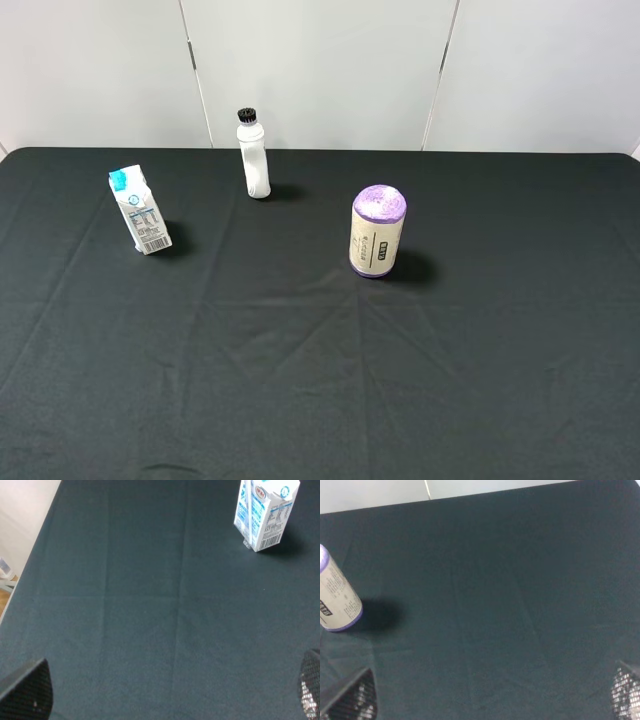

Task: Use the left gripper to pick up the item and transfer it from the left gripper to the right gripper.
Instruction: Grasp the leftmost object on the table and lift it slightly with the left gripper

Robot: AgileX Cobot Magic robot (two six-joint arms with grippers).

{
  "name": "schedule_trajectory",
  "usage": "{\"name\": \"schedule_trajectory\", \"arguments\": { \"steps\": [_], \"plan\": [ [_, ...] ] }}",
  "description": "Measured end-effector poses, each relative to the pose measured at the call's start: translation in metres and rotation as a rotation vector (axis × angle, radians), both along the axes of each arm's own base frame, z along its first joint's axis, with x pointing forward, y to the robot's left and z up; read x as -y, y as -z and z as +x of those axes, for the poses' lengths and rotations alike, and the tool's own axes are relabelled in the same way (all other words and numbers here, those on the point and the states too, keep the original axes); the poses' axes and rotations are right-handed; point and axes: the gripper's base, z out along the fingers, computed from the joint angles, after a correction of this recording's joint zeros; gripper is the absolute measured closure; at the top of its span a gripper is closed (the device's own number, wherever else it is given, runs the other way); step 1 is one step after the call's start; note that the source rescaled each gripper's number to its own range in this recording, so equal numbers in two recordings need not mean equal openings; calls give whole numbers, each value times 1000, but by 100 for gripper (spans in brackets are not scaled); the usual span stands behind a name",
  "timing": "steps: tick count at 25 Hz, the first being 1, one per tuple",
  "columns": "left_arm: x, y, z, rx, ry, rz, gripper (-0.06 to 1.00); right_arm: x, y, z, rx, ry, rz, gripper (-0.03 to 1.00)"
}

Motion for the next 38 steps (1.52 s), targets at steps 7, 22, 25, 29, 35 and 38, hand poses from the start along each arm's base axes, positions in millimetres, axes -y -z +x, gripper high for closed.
{"name": "schedule_trajectory", "arguments": {
  "steps": [7, 22, 25, 29, 35, 38],
  "plan": [
    [0, 0, 0, 0, 0, 0, -3, 0, 0, 0, 0, 0, 0, -3],
    [0, 0, 0, 0, 0, 0, -3, 0, 0, 0, 0, 0, 0, -3],
    [0, 0, 0, 0, 0, 0, -3, 0, 0, 0, 0, 0, 0, -3],
    [0, 0, 0, 0, 0, 0, -3, 0, 0, 0, 0, 0, 0, -3],
    [0, 0, 0, 0, 1, -1, -5, 0, 0, 0, 0, 0, 0, -3],
    [0, -1, 0, 6, 1, -1, -6, 0, 0, 0, 0, 0, 0, -3]
  ]
}}
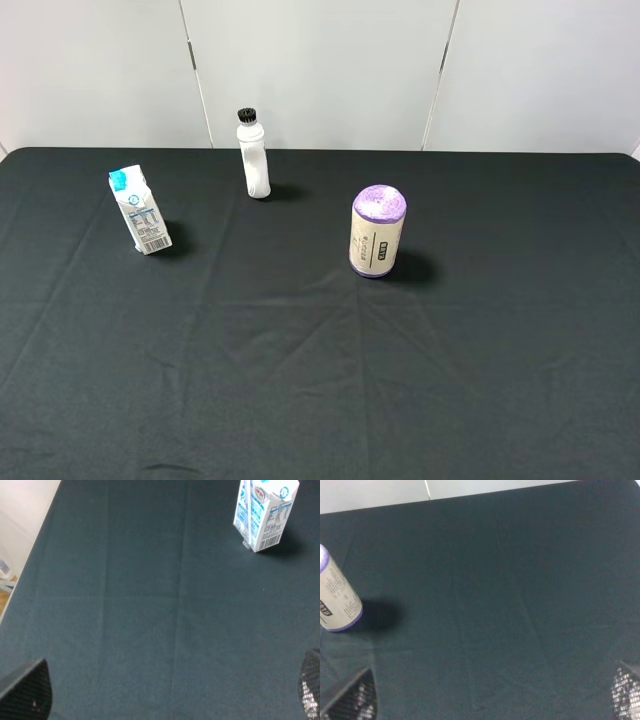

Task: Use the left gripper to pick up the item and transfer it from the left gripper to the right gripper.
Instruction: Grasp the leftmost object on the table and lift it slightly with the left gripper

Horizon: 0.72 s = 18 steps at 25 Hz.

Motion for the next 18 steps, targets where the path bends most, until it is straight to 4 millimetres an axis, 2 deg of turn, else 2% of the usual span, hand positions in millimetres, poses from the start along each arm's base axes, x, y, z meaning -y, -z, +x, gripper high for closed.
{"name": "schedule_trajectory", "arguments": {
  "steps": [3, 8, 14, 18],
  "plan": [
    [0, -9, -3, 30, 0, 3, -6, 0, 0, 0, 0, 0, 0, -3],
    [-1, -40, 5, 21, 0, 2, -6, 0, 0, 0, 0, 0, 0, -3],
    [-4, -71, 41, -98, 2, -14, -6, 0, 0, 0, 0, 0, 0, -3],
    [-8, -77, 78, -220, -12, -45, -6, 0, 0, 0, 0, 0, 0, -3]
  ]
}}
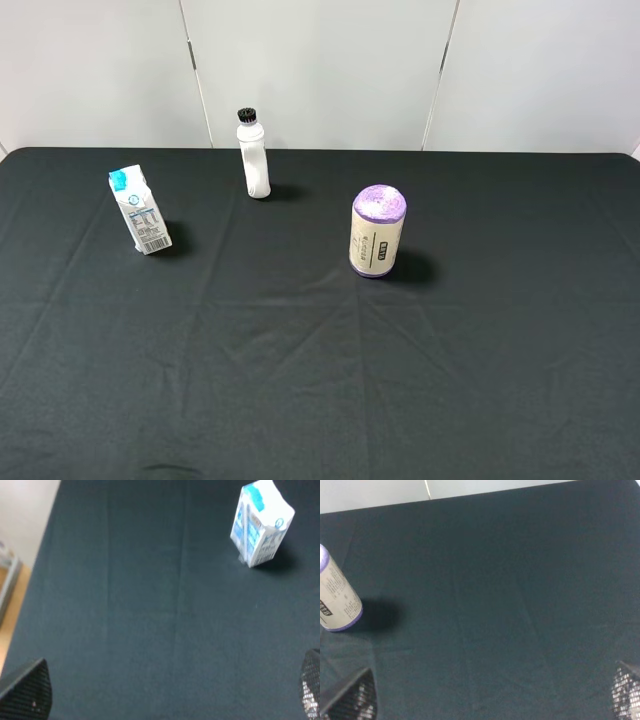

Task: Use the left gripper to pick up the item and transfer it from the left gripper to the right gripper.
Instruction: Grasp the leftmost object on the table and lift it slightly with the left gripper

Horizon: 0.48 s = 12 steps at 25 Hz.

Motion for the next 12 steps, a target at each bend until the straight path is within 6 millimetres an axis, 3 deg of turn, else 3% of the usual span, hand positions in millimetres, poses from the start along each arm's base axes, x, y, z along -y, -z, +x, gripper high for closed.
{"name": "schedule_trajectory", "arguments": {
  "steps": [12],
  "plan": [
    [-6, 20, 119, -292, -75, -171, -6, 0, 0, 0, 0, 0, 0, -3]
  ]
}}
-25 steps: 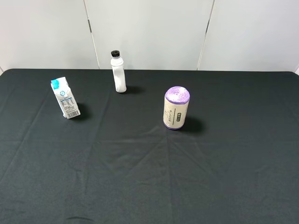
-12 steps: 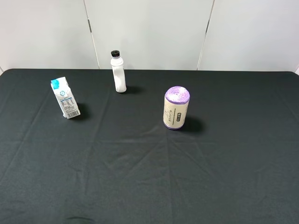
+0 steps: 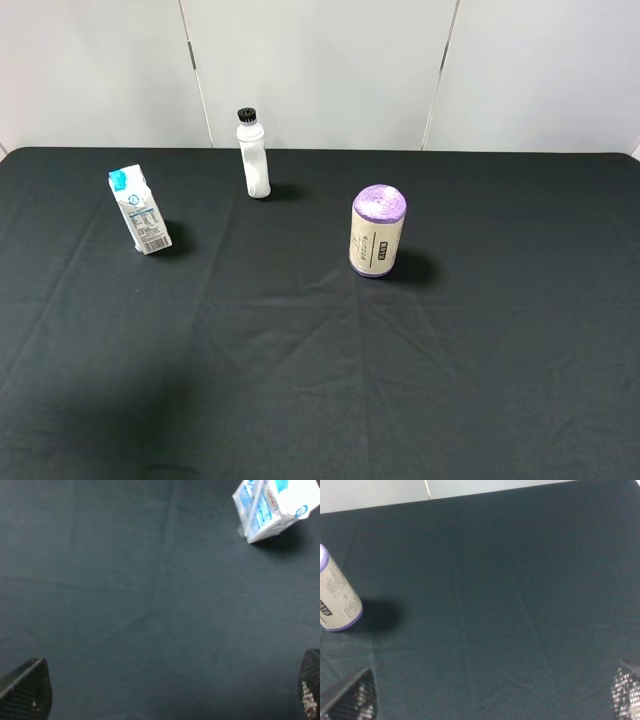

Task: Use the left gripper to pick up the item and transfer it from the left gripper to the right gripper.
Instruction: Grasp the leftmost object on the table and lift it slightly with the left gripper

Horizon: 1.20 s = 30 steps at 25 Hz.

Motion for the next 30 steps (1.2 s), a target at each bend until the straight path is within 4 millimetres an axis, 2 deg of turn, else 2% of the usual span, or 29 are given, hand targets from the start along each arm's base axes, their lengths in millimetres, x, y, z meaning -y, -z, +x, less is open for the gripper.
{"name": "schedule_trajectory", "arguments": {
  "steps": [5, 10, 21, 30],
  "plan": [
    [4, 29, 39, -90, -34, -63, -6, 0, 0, 0, 0, 0, 0, -3],
    [22, 53, 69, -131, -39, -92, -6, 0, 0, 0, 0, 0, 0, -3],
    [65, 75, 118, -178, -81, -36, -4, 0, 0, 0, 0, 0, 0, -3],
    [76, 93, 152, -208, -154, -55, -1, 0, 0, 0, 0, 0, 0, -3]
  ]
}}
